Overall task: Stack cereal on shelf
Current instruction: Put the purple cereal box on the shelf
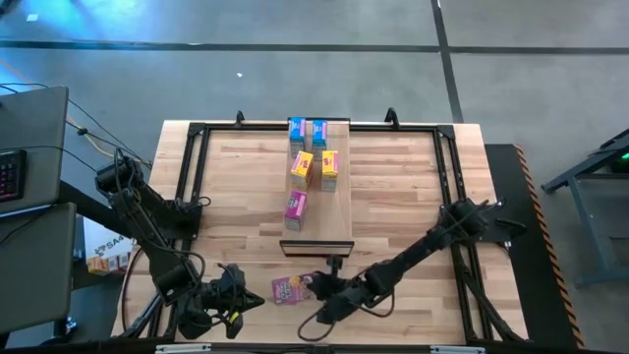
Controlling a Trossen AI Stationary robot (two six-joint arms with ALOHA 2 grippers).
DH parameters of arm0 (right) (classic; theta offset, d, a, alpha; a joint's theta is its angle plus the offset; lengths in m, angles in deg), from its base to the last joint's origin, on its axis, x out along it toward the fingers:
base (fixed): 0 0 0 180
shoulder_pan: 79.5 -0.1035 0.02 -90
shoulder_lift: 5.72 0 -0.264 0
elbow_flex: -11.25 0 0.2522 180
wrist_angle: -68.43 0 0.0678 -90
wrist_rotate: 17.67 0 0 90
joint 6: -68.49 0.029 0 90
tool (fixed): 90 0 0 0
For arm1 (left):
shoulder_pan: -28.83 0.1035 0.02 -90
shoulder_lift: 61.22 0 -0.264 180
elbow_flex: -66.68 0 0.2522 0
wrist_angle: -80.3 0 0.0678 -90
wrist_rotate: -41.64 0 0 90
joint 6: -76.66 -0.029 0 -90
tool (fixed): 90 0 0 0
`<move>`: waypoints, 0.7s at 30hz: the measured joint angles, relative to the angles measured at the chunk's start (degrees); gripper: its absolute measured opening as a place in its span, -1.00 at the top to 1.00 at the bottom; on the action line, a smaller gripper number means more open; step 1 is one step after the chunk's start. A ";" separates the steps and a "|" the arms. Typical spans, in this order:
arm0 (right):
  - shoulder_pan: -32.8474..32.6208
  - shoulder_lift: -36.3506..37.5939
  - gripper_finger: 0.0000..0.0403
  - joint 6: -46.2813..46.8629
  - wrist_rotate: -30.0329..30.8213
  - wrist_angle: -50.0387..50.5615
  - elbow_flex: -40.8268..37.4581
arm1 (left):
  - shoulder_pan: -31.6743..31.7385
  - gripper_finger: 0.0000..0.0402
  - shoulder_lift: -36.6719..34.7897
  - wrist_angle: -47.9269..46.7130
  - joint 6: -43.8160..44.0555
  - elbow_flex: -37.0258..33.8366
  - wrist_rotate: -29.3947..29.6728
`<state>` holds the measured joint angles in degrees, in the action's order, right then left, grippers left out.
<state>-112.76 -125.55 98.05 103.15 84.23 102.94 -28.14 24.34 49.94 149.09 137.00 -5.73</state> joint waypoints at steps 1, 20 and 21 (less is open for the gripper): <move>0.27 0.00 1.00 -0.02 -0.57 0.35 0.00 | 0.00 1.00 0.00 0.00 0.29 0.00 0.00; -1.68 0.32 1.00 1.88 -3.03 9.55 0.09 | 0.79 1.00 0.02 -0.28 0.45 0.00 1.62; -2.07 0.35 1.00 1.89 -3.03 9.59 0.09 | 0.81 1.00 0.02 -0.41 0.45 0.00 1.62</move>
<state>-114.83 -125.20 99.94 100.12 93.82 103.03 -27.33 24.36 49.53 149.54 137.00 -4.11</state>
